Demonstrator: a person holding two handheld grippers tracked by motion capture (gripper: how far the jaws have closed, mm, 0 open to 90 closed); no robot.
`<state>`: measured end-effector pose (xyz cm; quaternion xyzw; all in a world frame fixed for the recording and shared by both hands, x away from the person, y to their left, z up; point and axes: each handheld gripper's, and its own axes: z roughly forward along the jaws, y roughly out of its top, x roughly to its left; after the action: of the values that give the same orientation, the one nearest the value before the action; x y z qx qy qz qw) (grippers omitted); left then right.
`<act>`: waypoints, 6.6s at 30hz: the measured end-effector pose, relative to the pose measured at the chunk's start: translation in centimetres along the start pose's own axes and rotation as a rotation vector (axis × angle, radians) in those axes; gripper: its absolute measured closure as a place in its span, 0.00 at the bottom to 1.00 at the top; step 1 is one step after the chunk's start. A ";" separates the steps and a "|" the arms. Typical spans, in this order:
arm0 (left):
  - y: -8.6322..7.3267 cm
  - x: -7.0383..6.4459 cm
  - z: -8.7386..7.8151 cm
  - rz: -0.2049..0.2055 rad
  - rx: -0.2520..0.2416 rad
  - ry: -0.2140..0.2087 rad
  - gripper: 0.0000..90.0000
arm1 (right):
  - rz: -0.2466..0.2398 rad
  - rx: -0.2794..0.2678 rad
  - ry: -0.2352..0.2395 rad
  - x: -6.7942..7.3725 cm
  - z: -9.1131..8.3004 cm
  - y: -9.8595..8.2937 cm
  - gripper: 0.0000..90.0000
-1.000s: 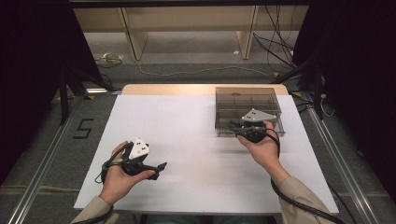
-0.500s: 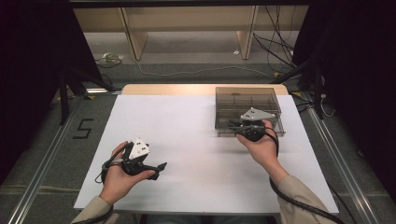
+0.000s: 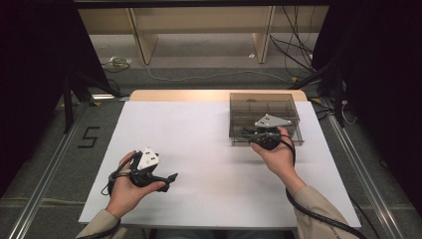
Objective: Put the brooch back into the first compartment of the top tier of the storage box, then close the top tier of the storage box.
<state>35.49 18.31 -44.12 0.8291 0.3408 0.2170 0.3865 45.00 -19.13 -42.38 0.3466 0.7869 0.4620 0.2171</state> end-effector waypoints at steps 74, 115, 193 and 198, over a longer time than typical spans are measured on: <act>-0.1 0.0 0.0 -0.003 -0.004 -0.001 0.08 | -0.001 0.078 -0.038 -0.2 0.7 0.1 0.76; -0.4 0.4 0.1 -0.014 0.005 -0.007 0.08 | 0.080 -0.028 -0.005 -0.6 -4.6 -1.9 0.60; 0.0 0.0 0.3 -0.005 0.002 -0.008 0.08 | -0.003 0.116 -0.124 -3.7 -6.4 -5.6 1.00; 0.0 0.0 0.3 -0.005 0.004 -0.009 0.08 | 0.001 0.112 -0.133 -3.7 -6.3 -5.6 1.00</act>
<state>35.66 18.15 -44.26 0.8299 0.3416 0.2118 0.3868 41.41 -27.39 -44.16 0.3885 0.7953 0.3932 0.2488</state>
